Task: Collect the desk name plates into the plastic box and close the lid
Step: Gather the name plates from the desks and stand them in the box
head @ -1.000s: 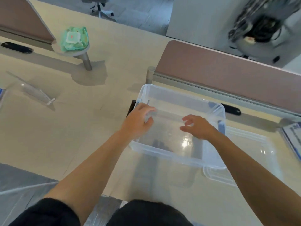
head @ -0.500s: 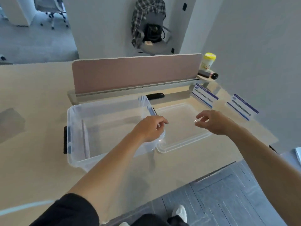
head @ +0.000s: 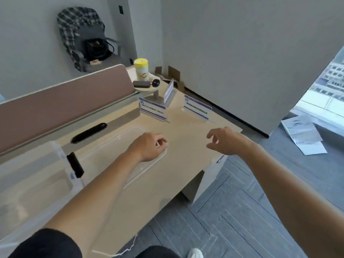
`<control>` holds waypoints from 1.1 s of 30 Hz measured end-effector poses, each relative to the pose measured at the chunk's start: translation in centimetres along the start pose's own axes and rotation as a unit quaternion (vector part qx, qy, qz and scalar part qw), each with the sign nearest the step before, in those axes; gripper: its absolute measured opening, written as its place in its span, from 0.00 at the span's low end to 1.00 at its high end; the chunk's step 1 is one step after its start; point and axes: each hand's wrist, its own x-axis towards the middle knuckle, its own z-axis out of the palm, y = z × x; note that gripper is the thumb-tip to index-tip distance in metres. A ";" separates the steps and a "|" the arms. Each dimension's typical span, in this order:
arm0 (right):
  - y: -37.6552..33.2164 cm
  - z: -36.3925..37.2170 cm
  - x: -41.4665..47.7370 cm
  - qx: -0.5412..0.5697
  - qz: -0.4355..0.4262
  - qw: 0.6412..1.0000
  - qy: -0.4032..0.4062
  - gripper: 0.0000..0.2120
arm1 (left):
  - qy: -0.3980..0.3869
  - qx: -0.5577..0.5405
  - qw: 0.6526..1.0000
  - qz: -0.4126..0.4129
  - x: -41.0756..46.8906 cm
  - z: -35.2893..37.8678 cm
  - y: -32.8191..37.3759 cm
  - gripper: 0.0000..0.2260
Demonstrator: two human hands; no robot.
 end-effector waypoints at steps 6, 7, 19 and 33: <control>9.0 -2.1 3.1 -0.009 0.016 1.000 -0.018 0.19 | -0.026 0.027 0.999 -0.014 7.6 2.3 3.3 0.11; 10.2 -2.3 3.8 -0.006 0.020 1.000 -0.021 0.19 | -0.030 0.028 0.999 -0.021 8.8 2.6 3.3 0.10; 17.2 -7.6 15.4 -0.054 0.054 0.996 -0.051 0.18 | -0.036 -0.082 0.992 -0.084 22.5 6.8 0.9 0.07; 21.7 -9.4 36.0 -0.094 -0.072 0.983 -0.139 0.16 | -0.042 -0.116 0.953 -0.276 31.7 12.0 -2.1 0.12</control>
